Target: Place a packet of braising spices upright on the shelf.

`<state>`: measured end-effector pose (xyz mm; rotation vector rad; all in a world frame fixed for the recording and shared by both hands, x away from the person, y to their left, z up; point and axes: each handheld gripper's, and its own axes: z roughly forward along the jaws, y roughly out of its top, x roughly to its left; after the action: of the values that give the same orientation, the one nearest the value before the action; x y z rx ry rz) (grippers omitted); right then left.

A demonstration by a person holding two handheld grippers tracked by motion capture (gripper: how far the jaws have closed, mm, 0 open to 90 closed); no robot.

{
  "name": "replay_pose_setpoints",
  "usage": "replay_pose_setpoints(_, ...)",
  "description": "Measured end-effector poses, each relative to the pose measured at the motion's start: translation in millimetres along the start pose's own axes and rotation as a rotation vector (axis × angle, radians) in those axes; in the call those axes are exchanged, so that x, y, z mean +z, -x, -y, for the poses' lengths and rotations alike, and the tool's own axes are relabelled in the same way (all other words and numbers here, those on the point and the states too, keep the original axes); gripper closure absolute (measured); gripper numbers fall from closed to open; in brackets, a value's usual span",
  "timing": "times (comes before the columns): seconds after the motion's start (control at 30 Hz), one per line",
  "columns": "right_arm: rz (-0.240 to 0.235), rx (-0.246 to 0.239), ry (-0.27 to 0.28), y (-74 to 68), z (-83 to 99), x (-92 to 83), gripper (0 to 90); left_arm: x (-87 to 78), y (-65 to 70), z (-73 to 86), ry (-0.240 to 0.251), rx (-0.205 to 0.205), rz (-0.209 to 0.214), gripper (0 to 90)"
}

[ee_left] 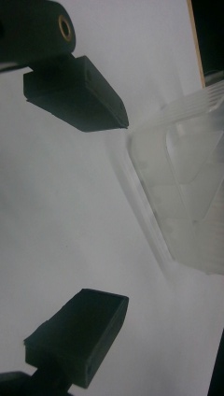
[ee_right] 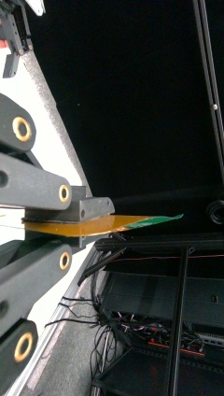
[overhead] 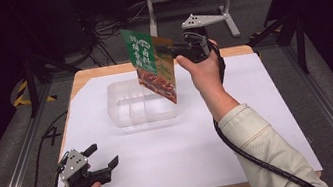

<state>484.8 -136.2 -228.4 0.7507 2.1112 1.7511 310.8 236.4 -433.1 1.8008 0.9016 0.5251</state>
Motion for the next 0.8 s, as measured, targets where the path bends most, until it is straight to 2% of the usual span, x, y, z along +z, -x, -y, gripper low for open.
replay_pose_setpoints(0.4,0.024,0.033,0.003,12.3,17.1,8.0,90.0,-0.6,-0.2,-0.2,0.002,0.002,-0.001,14.1)
replay_pose_setpoints(0.8,0.011,0.059,0.022,20.6,29.6,12.2,90.0,-0.9,-0.2,-0.3,0.003,0.002,0.001,14.0)
